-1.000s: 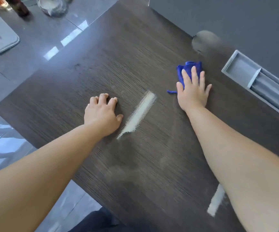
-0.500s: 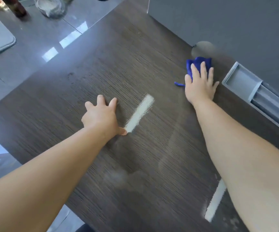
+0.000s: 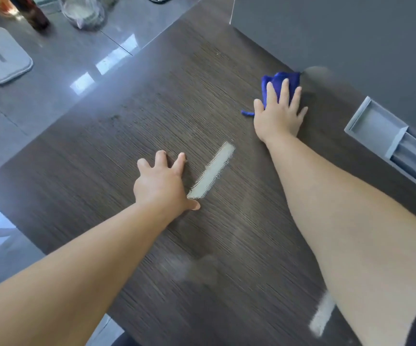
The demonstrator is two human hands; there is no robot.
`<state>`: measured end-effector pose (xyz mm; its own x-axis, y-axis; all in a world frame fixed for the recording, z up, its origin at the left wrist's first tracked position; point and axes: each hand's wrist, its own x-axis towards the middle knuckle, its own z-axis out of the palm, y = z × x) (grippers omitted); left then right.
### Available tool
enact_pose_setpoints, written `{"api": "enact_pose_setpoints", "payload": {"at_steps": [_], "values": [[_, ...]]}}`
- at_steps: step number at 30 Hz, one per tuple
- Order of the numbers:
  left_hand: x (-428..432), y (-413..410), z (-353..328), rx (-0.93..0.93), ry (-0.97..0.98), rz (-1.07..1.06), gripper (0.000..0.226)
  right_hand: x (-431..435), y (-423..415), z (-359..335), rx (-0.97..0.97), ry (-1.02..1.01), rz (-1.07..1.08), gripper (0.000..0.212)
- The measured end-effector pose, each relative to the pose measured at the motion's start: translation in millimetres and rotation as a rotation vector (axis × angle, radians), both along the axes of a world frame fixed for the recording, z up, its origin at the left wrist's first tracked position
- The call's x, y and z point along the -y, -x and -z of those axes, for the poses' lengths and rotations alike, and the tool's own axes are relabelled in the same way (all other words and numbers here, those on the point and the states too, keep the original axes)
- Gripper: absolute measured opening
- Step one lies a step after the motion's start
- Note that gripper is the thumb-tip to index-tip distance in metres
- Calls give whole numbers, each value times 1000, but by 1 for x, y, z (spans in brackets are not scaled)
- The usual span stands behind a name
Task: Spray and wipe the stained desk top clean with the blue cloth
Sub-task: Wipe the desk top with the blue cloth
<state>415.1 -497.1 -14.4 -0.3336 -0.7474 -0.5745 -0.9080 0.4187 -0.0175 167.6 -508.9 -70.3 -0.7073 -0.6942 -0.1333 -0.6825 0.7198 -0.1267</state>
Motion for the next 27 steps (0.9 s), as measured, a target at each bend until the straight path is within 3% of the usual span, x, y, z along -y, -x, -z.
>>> {"api": "enact_pose_setpoints", "payload": {"at_steps": [2, 7, 9, 12, 14, 17, 20, 23, 25, 27], "values": [[1, -2, 0, -30, 2, 5, 110, 10, -34, 0, -1, 3, -72, 55], [2, -22, -4, -153, -46, 32, 90, -25, -76, 1, -31, 1, -767, 54], [8, -40, -6, -281, -91, 20, 78, -22, -51, -1, -51, -32, -712, 51], [14, -70, -5, -390, -108, -8, 61, -7, -35, -1, 0, -57, -284, 50], [19, -88, -3, -404, -53, -26, 52, 8, -58, 0, -16, -26, -136, 53], [22, -111, 1, -416, -1, -57, 44, 5, -128, 2, -30, -2, -258, 56], [21, -131, 4, -422, 22, -59, 42, -35, -196, 8, 26, 69, -661, 57], [21, -151, 4, -412, 19, -74, 42, -65, -189, 8, -10, 54, -979, 51], [21, -165, 3, -394, 24, -75, 42, -62, -164, 7, -37, 62, -836, 51], [19, -181, 4, -374, 30, -84, 44, -48, -156, 2, -12, -8, -479, 51]]}}
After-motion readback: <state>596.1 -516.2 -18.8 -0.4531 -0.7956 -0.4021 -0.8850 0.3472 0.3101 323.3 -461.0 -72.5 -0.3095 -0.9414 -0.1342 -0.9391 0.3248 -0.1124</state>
